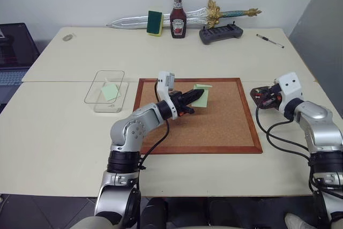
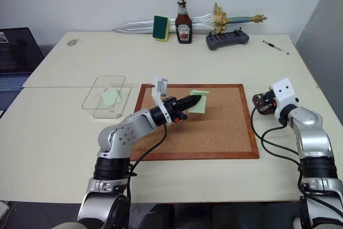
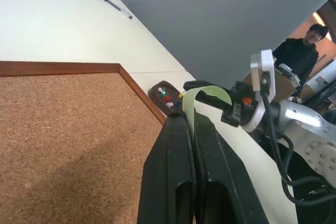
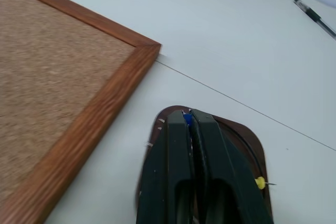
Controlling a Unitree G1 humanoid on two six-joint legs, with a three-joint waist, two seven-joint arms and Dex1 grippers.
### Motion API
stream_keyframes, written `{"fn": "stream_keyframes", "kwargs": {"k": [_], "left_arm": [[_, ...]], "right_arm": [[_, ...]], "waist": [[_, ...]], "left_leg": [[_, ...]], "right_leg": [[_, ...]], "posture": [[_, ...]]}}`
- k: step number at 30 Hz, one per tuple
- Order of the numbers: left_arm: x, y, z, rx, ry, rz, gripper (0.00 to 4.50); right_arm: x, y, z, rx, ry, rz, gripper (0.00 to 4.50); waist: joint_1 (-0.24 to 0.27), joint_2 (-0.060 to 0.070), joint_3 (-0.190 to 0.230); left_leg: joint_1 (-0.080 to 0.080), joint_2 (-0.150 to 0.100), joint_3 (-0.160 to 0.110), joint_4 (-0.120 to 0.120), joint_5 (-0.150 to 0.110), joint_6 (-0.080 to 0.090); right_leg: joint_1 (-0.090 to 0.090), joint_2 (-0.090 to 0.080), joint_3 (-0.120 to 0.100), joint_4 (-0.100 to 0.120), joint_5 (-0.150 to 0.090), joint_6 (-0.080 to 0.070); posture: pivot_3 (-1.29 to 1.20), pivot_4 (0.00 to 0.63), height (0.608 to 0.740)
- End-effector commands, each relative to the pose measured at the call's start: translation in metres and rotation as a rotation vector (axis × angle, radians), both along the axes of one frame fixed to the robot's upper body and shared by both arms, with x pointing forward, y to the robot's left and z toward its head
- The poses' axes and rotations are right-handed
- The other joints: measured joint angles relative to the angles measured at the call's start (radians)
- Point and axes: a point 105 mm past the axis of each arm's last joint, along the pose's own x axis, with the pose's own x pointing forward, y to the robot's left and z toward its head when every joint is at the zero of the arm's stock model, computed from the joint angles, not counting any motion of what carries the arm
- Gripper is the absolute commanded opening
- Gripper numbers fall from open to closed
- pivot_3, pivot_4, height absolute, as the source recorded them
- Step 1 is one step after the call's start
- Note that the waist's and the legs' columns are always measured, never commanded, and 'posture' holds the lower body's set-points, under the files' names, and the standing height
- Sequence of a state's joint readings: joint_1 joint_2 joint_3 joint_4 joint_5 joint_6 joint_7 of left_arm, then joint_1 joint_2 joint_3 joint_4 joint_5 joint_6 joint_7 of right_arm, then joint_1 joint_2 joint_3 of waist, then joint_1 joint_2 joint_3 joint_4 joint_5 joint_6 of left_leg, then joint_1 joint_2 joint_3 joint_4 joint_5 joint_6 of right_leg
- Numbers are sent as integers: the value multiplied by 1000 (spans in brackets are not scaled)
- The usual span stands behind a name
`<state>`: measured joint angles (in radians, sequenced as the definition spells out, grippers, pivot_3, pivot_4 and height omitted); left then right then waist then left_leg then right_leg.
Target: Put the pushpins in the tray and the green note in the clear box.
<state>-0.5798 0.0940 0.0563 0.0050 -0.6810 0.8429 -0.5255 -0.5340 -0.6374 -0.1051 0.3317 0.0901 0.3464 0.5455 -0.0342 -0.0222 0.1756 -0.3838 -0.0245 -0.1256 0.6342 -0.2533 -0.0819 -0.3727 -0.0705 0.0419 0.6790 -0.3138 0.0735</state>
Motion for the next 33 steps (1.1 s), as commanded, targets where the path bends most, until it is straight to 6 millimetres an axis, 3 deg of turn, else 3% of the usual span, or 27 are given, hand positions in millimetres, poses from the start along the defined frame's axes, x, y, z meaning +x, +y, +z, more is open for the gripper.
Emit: {"fn": "stream_keyframes", "kwargs": {"k": [1,3,20,22,26,31,33], "left_arm": [[-3,-1,11,-10,-54,-5,28],[-3,-1,11,-11,-53,-4,28],[-1,0,17,-37,-47,4,0],[1,2,22,-35,-64,21,0],[8,11,36,74,-162,139,0],[17,45,56,210,-282,373,0],[20,67,60,273,-312,488,0]], "right_arm": [[7,-10,-1,-26,20,-36,0],[9,-12,-3,-31,26,-45,0],[10,-16,19,16,-44,-81,3573],[6,-14,29,5,-79,-46,3677],[-17,9,59,-77,-203,153,3677],[-60,85,67,-42,-191,605,3677],[-71,114,67,-27,-167,751,3677]], "waist": [[1,0,0],[1,0,0],[0,0,0],[0,0,0],[2,0,0],[-6,-1,1],[-11,-1,1]], "left_leg": [[0,0,0,0,0,0],[0,0,0,0,0,0],[0,0,1,0,0,0],[0,0,1,0,0,0],[-1,0,0,0,0,0],[-1,1,1,0,0,0],[0,2,1,0,0,0]], "right_leg": [[0,0,0,0,0,0],[0,0,0,0,0,0],[0,0,0,0,0,0],[0,0,0,0,0,0],[0,0,0,-1,0,0],[0,0,0,-2,0,0],[0,1,0,-1,0,0]], "posture": [[0,150,740],[0,150,740],[0,150,740],[0,150,740],[0,150,740],[0,150,740],[0,150,740]]}}
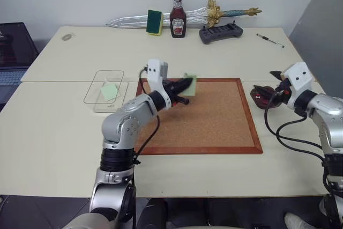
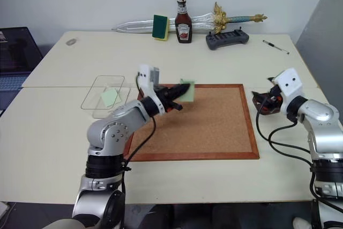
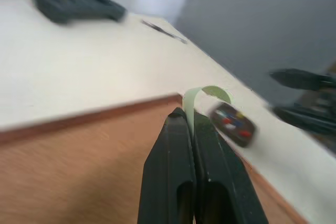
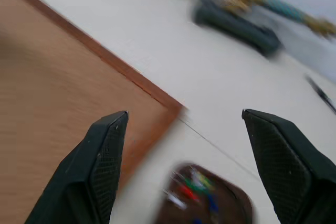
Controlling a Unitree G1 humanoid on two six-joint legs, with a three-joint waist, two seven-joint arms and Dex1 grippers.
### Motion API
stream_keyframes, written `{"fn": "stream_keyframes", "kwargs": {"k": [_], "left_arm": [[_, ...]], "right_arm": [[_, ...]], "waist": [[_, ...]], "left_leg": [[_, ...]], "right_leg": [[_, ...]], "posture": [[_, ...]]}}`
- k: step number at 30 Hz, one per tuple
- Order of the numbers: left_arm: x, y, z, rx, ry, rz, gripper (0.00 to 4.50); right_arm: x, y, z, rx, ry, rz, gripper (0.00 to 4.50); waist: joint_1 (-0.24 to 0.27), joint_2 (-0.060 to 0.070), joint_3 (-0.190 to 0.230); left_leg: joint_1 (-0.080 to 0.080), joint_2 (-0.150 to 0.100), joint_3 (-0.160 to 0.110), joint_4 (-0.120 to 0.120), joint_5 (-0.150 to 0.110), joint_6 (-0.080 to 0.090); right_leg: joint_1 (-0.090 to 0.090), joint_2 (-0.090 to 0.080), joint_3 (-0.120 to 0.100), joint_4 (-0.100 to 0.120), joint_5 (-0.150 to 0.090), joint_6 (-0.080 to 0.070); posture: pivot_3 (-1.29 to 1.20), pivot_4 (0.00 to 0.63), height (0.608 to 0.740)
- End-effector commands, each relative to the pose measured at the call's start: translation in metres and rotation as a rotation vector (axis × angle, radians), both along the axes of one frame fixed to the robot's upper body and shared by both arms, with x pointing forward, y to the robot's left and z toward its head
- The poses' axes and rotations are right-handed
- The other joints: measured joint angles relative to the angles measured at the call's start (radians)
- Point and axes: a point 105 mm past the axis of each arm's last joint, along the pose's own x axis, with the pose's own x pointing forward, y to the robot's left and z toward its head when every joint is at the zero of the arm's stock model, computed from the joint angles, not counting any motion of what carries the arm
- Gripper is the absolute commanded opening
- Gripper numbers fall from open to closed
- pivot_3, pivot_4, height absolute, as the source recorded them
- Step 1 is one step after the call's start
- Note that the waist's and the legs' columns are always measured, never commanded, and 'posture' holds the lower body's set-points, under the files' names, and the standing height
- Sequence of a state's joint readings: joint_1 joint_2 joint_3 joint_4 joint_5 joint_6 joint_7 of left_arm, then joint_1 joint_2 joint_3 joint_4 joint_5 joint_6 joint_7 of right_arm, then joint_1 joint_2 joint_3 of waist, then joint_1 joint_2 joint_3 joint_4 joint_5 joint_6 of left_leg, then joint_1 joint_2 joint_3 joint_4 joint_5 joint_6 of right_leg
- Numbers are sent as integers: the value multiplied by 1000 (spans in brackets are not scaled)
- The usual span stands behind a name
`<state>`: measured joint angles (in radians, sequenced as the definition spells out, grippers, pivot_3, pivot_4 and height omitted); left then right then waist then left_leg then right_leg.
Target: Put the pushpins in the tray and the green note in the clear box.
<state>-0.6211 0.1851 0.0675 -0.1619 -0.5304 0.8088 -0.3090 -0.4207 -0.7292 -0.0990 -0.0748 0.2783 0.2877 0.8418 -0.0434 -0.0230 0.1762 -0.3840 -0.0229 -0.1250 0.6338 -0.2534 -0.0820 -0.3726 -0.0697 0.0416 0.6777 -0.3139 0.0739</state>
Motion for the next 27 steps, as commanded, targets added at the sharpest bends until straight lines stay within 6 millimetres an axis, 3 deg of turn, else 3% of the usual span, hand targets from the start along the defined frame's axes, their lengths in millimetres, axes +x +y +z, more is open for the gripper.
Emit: {"fn": "stream_keyframes", "kwargs": {"k": [1,6,8,14,23,24,27], "left_arm": [[3,43,25,74,-118,231,0],[2,107,27,127,-108,488,0],[1,134,19,161,-76,573,0],[-1,184,7,239,-26,721,0],[7,204,-7,265,18,758,0],[8,204,-9,269,21,753,382],[11,204,-10,278,18,746,883]], "right_arm": [[-23,59,13,10,9,301,3677],[-14,110,15,12,36,430,3677],[-6,128,16,19,51,447,3677],[2,155,18,21,76,506,3677],[-2,166,22,36,67,543,3677],[-2,166,23,42,61,541,3734],[-2,167,26,56,51,532,3734]], "waist": [[-2,0,0],[-12,-1,1],[-9,-2,1],[11,-3,2],[10,-3,2],[10,-3,2],[8,-3,2]], "left_leg": [[0,0,0,0,0,0],[2,0,-3,0,-1,2],[1,0,-5,0,-1,2],[-2,-1,-7,0,0,-1],[-14,-2,-7,2,1,-2],[-14,-2,-7,2,1,-2],[-14,-2,-7,2,1,-2]], "right_leg": [[0,0,0,0,0,0],[0,1,0,2,1,1],[0,1,-1,2,1,1],[-3,0,-3,1,1,0],[-15,-1,-4,3,1,-1],[-15,-1,-4,3,1,-1],[-15,0,-4,3,1,-1]], "posture": [[0,150,740],[0,150,740],[0,150,740],[0,150,740],[0,150,740],[0,150,740],[0,150,740]]}}
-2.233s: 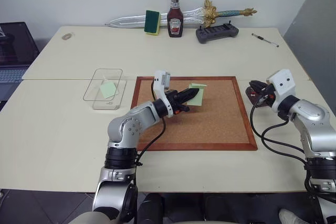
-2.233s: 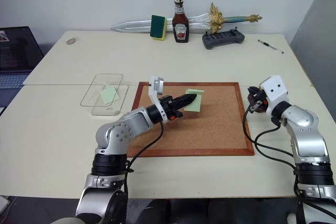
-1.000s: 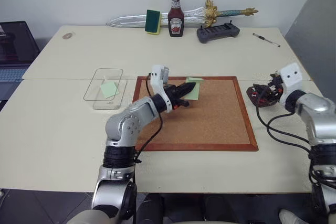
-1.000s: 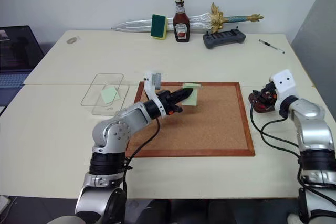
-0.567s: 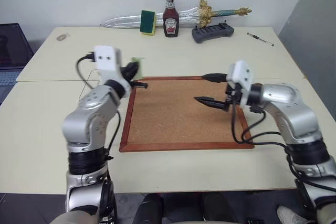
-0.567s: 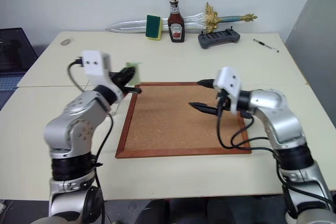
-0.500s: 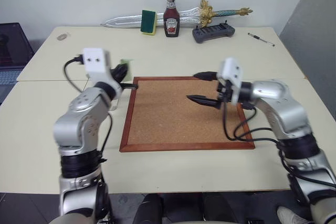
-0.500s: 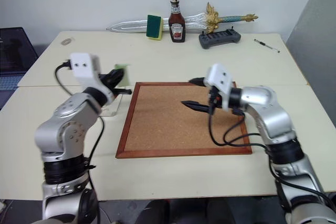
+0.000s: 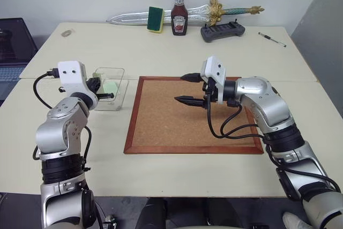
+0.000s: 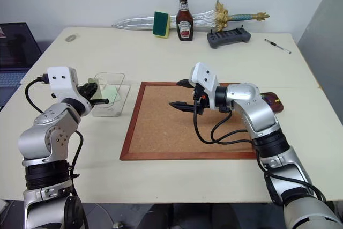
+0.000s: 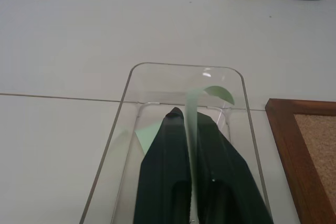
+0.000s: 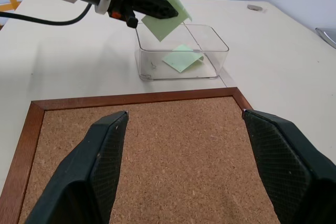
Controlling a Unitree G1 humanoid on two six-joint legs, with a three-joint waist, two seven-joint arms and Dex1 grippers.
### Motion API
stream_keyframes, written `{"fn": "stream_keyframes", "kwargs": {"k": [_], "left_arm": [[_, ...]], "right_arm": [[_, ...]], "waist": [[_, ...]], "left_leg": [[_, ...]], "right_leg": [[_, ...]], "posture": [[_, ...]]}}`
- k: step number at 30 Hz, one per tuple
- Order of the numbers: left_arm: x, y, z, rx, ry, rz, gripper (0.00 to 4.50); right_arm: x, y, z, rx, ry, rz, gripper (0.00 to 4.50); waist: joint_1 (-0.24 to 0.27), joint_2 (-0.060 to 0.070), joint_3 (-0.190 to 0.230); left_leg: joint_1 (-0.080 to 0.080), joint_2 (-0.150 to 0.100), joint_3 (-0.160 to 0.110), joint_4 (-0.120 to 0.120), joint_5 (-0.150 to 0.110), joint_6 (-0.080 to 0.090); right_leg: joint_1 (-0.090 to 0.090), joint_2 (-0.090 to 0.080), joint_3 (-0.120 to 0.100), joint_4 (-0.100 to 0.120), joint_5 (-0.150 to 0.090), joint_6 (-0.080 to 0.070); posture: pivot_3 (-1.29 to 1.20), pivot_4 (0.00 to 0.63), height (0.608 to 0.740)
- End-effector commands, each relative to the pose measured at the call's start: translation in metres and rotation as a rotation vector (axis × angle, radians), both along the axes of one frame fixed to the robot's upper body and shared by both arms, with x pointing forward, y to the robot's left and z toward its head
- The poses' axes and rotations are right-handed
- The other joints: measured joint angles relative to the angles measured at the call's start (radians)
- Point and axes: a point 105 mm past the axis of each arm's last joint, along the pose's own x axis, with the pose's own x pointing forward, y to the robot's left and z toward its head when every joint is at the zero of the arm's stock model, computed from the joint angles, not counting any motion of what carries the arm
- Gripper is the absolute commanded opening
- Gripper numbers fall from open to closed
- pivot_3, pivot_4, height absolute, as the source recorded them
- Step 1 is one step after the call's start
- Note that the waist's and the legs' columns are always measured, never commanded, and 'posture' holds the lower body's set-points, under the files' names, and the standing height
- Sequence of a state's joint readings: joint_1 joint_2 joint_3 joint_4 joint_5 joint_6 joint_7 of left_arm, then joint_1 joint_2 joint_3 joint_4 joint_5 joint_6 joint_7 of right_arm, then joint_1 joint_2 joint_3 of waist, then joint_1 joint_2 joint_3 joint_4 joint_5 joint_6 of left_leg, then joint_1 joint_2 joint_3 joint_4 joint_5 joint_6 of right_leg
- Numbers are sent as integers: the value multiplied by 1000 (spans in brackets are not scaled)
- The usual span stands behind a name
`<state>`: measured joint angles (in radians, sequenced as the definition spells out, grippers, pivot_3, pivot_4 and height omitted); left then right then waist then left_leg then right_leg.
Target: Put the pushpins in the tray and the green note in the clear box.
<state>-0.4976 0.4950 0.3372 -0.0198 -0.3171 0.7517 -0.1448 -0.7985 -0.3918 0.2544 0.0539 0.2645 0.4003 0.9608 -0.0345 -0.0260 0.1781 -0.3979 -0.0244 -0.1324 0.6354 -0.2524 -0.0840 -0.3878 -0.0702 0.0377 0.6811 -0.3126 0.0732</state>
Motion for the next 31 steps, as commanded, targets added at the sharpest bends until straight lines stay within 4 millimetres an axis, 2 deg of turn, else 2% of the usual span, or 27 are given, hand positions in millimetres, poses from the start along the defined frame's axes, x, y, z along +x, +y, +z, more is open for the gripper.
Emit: {"fn": "stream_keyframes", "kwargs": {"k": [1,8,10,12,15,19,21,25,28,31], "left_arm": [[4,3,18,48,-66,-5,1073],[7,3,31,102,-133,22,2531],[6,-2,39,114,-174,13,2961],[3,-19,54,146,-238,-50,3339],[-5,-49,63,115,-274,-155,3339],[-20,-81,51,111,-240,-228,3339],[-32,-93,36,105,-217,-262,3339],[-47,-106,9,78,-190,-319,3339],[-52,-106,-10,75,-162,-331,3339],[-57,-106,-19,73,-174,-359,3339]], "right_arm": [[-3,2,18,41,-61,5,3734],[-4,-3,18,51,-58,-18,3734],[-4,-4,18,56,-61,-23,3734],[-5,-8,21,79,-61,-33,3734],[-7,-19,21,135,-36,-70,3734],[-6,-40,8,234,38,-201,3734],[0,-56,-4,289,41,-333,3734],[1,-73,-30,345,42,-508,3734],[-3,-76,-47,358,35,-574,3734],[-5,-76,-54,369,21,-611,3734]], "waist": [[-1,0,0],[-1,0,0],[-1,0,0],[-1,0,0],[3,0,0],[3,0,0],[0,0,0],[-8,0,0],[-10,0,0],[-9,0,0]], "left_leg": [[0,0,0,0,0,0],[0,0,0,0,0,0],[0,0,0,0,0,0],[0,0,0,0,0,0],[-2,0,-1,1,0,0],[-2,-1,0,2,0,0],[-2,-1,0,2,0,0],[0,1,2,1,0,0],[1,2,2,2,0,1],[1,1,3,4,-2,4]], "right_leg": [[0,0,0,0,0,0],[0,0,0,0,0,0],[0,0,0,0,0,0],[0,0,0,0,0,0],[0,0,0,0,0,0],[1,-1,0,0,0,0],[1,-1,1,1,0,0],[-1,1,3,2,0,0],[0,2,3,4,0,0],[1,2,3,4,0,0]], "posture": [[0,150,740],[0,150,740],[0,150,740],[0,150,740],[0,150,740],[0,150,740],[0,150,740],[0,150,740],[0,150,740],[0,150,740]]}}
